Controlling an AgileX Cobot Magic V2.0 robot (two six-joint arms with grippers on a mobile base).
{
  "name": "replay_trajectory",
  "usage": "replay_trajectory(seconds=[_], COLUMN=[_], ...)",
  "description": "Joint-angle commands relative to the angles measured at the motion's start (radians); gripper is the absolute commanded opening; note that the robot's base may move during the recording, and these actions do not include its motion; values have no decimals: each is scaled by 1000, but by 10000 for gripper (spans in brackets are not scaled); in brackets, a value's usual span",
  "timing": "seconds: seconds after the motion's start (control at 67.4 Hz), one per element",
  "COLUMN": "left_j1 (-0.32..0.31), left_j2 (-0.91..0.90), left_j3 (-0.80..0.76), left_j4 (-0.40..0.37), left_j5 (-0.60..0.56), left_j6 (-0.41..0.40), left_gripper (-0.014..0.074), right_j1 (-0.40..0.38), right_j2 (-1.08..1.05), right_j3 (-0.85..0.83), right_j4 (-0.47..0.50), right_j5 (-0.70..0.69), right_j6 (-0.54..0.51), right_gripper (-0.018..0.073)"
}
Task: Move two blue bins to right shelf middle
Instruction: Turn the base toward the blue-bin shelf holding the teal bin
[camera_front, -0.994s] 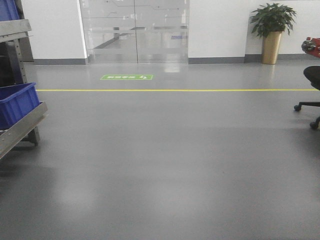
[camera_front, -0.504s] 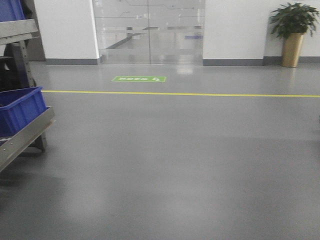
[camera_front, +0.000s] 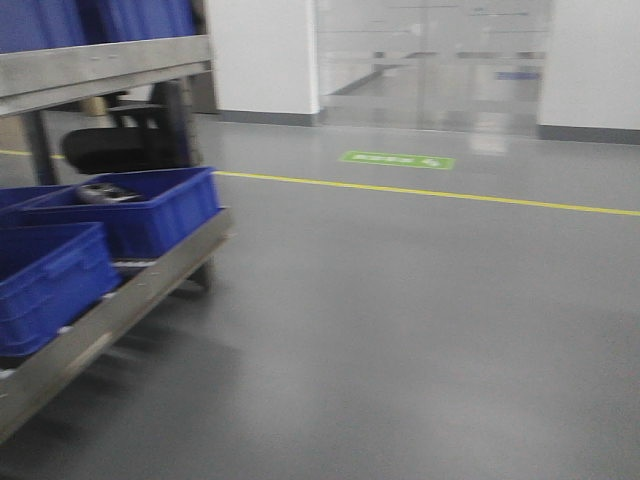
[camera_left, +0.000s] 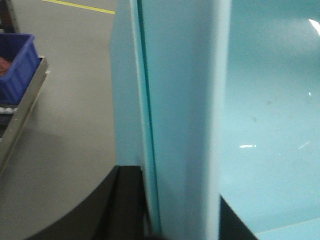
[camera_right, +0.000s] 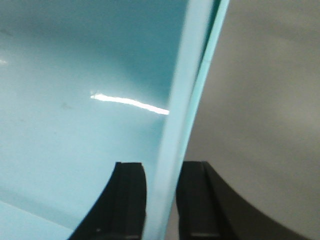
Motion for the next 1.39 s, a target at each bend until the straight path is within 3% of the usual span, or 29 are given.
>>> replay_trajectory(seconds=[0.0,1.379], left_j1=[0,0], left_j2=[-23,-23], left_j3=[-19,-19], left_j4=[-48,-48], left_j5=[-176,-176], left_j6=[-18,-18], left_gripper=[-111,-111], right_j1=[1,1], right_j2=[-16,-16], right_j3=[-12,-12], right_j4=[18,18], right_j5=[-48,-48], right_j6=[-36,-36], right_gripper=[-154,-154])
